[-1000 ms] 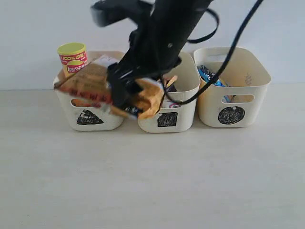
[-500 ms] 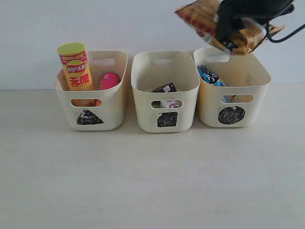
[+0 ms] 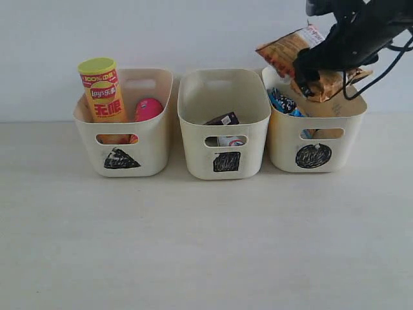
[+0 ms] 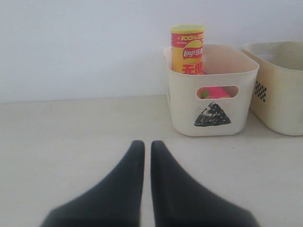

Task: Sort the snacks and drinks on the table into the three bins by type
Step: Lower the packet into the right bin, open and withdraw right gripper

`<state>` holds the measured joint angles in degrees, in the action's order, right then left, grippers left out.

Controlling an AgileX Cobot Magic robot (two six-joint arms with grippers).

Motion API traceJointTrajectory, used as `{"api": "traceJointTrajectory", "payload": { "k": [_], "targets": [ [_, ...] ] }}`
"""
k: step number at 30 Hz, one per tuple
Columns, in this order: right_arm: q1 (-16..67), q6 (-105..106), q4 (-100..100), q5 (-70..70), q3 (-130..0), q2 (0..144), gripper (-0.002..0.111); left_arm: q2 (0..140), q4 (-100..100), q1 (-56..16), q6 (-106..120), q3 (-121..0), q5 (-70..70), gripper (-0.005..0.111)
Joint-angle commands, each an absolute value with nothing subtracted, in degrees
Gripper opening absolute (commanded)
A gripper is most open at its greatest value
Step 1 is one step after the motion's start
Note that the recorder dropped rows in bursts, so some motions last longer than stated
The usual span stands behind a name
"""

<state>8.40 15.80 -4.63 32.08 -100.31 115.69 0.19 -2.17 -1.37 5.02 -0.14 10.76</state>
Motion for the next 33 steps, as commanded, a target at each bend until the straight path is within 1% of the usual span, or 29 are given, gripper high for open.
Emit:
{"api": "traceJointTrajectory", "payload": {
  "k": [1, 7, 12, 14, 15, 16, 19, 20, 21, 25, 29, 33],
  "targets": [
    [8.0, 14.26, -4.01, 23.2, -100.27, 119.63, 0.0, 0.0, -1.53, -1.18, 5.12, 0.0, 11.13, 0.004],
    [8.0, 13.08, -4.01, 17.76, -100.27, 123.44, 0.0, 0.0, -1.53, -1.18, 5.12, 0.0, 11.13, 0.004],
    [8.0, 12.47, -4.01, 16.71, -100.27, 124.23, 0.002, 0.0, -1.52, -1.18, 5.12, 0.0, 11.43, 0.004],
    [8.0, 12.37, -4.01, 16.94, -100.27, 124.23, 0.012, 0.0, -1.52, -1.18, 5.12, 0.0, 12.2, 0.004],
    [8.0, 12.37, -4.01, 17.25, -100.27, 124.08, 0.021, 0.0, -1.52, -1.18, 5.12, 0.0, 12.46, 0.004],
    [8.0, 12.37, -4.01, 17.27, -100.27, 123.86, 0.032, 0.0, -1.52, -1.18, 5.12, 0.0, 12.89, 0.004],
    [7.87, 12.24, -3.67, 17.09, -100.27, 122.84, 0.073, 0.0, -1.52, -1.18, 5.12, 0.0, 13.34, 0.004],
    [7.87, 12.11, -3.67, 16.51, -100.27, 122.36, 0.08, 0.0, -1.52, -1.18, 5.12, 0.0, 13.34, 0.004],
    [7.87, 12.11, -3.67, 15.96, -100.27, 121.58, 0.083, 0.0, -1.52, -1.18, 5.12, 0.0, 13.34, 0.004],
    [7.87, 12.11, -3.38, 14.32, -100.27, 117.72, 0.078, 0.0, -1.52, -1.18, 5.12, 0.0, 13.34, 0.004],
    [7.87, 12.11, -2.63, 15.16, -100.27, 114.24, 0.078, 0.0, -1.52, -1.18, 5.12, 0.0, 13.34, 0.004],
    [7.87, 12.11, -2.24, 20.08, -100.27, 112.2, 0.078, 0.0, -1.52, -1.18, 5.12, 0.0, 13.34, 0.004]
  ]
}}
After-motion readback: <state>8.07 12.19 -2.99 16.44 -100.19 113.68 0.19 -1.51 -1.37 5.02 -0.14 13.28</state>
